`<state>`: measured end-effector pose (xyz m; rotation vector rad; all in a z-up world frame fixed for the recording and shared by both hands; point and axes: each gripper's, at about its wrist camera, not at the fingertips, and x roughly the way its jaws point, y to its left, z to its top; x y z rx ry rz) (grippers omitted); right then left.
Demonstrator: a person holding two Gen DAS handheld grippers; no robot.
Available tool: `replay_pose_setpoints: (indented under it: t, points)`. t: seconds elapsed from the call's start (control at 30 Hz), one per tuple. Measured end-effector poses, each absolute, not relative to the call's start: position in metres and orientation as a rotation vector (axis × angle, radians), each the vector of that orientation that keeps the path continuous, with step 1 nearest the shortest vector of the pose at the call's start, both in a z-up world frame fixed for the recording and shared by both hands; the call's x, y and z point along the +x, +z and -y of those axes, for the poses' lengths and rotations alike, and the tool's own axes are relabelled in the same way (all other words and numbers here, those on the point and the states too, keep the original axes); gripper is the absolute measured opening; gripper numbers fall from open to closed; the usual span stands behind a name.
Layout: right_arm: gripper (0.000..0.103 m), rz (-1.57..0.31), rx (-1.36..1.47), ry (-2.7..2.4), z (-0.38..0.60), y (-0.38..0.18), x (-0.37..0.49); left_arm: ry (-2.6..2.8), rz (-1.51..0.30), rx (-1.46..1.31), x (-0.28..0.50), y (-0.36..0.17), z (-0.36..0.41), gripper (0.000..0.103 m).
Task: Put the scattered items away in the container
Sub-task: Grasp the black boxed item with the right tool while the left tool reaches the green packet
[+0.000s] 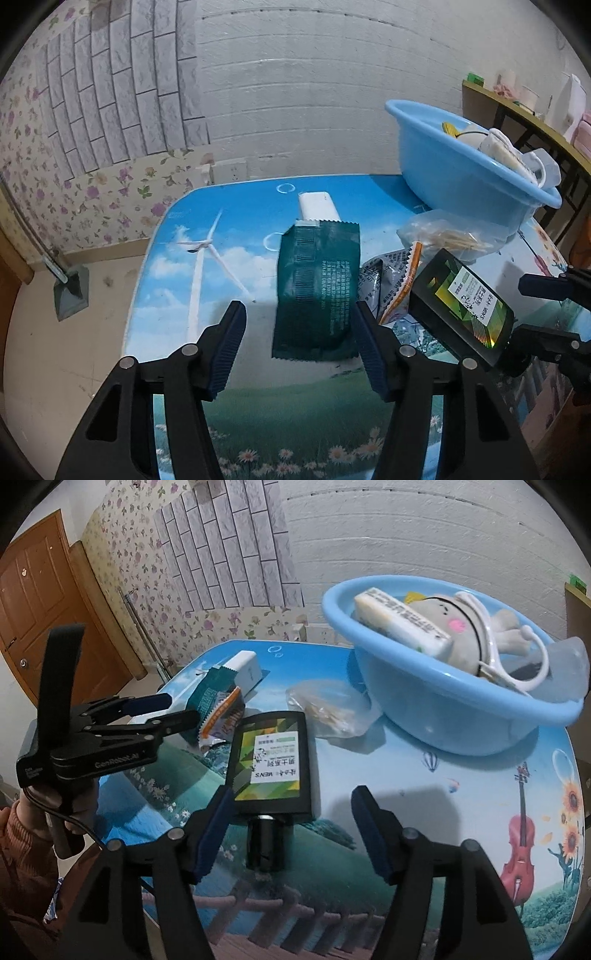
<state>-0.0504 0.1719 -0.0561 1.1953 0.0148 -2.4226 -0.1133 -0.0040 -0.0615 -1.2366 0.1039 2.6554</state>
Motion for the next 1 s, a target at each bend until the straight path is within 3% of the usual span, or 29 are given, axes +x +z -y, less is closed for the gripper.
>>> replay_pose_setpoints:
  t: [0.27, 0.4, 0.57, 0.83, 1.0]
  points:
    - [0.066, -0.037, 1.217, -2.412, -0.158, -0.063, -0.060, 2.626, -0.129, -1.263, -0.127, -0.067, 0.001, 0.058]
    - [0.066, -0.046, 1.222, -2.411, -0.151, -0.065, -0.064, 2.581, -0.110, -1.287, -0.130, -0.070, 0.003, 0.032]
    - [0.067, -0.086, 1.200, -2.423, -0.146, -0.065, -0.066, 2.571, -0.117, -1.287, -0.126, -0.069, 0.003, 0.014]
    - [0.068, -0.090, 1.198, -2.418, -0.148, -0.071, -0.068, 2.570, -0.123, -1.264, -0.109, -0.060, 0.001, 0.009]
    - [0.061, -0.127, 1.175, -2.403, -0.146, -0.073, -0.060, 2.586, -0.126, -1.254, -0.098, -0.054, 0.000, 0.009]
